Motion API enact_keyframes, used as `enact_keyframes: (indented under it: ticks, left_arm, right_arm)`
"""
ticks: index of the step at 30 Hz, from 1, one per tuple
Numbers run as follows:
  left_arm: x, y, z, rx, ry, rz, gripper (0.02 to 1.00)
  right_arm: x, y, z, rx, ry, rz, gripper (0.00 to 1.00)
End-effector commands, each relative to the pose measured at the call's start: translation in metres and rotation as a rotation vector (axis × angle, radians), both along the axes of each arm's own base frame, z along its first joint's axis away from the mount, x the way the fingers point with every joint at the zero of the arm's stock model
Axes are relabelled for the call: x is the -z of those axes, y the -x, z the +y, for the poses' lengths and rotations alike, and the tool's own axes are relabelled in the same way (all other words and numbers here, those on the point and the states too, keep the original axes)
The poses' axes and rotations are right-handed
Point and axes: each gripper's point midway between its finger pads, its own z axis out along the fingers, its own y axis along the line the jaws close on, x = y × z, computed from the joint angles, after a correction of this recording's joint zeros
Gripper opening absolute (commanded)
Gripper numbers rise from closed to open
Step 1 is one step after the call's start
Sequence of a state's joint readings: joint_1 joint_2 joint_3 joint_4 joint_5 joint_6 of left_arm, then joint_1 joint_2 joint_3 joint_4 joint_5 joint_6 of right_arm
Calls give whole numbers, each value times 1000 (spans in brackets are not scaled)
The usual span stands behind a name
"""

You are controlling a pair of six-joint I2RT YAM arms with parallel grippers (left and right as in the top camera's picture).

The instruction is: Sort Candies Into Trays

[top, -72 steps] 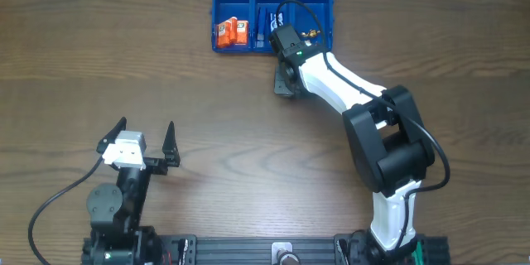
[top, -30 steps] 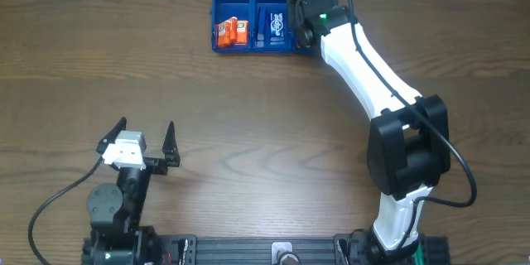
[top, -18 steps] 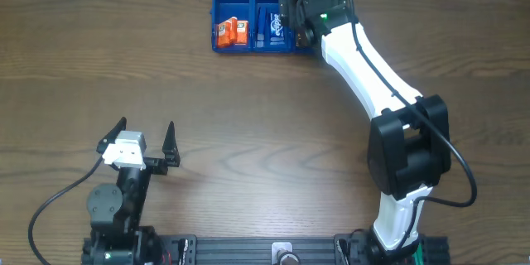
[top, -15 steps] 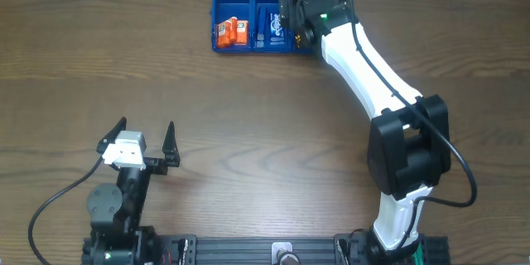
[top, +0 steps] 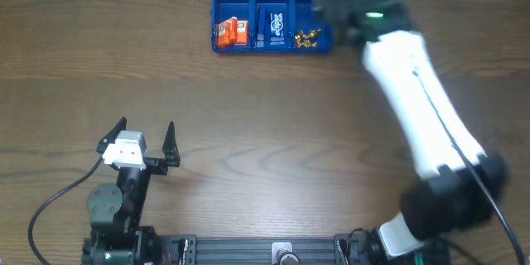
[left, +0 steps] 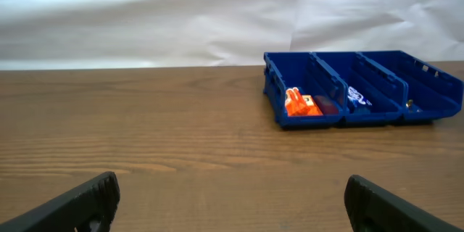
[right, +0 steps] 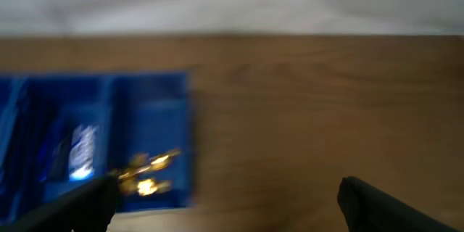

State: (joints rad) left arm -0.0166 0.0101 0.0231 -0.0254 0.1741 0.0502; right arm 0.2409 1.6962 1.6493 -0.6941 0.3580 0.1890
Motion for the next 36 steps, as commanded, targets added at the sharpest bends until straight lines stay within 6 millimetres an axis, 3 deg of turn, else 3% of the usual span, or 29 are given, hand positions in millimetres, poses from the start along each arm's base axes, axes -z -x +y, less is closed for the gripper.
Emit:
enact_keyframes:
  ticks: [1, 7, 15, 21, 26, 36]
  left_arm:
    - [16, 1, -2, 12, -5, 46, 998]
    - [16, 1, -2, 12, -5, 46, 998]
    - [16, 1, -2, 12, -5, 46, 998]
    - [16, 1, -2, 12, -5, 46, 998]
    - [16, 1, -2, 12, -5, 46, 998]
    - [16, 1, -2, 12, -5, 45, 998]
  right_arm:
    - [-48, 35, -48, 55, 47, -97, 1000]
    - [-69, 89, -55, 37, 11, -320, 1000]
    - [-37, 157, -64, 19, -36, -488, 1000]
    - [-13, 188, -59, -95, -115, -598, 1000]
    - [6, 210, -68, -69, -103, -684, 1000]
    - [20, 235, -72, -64, -99, -858, 1000]
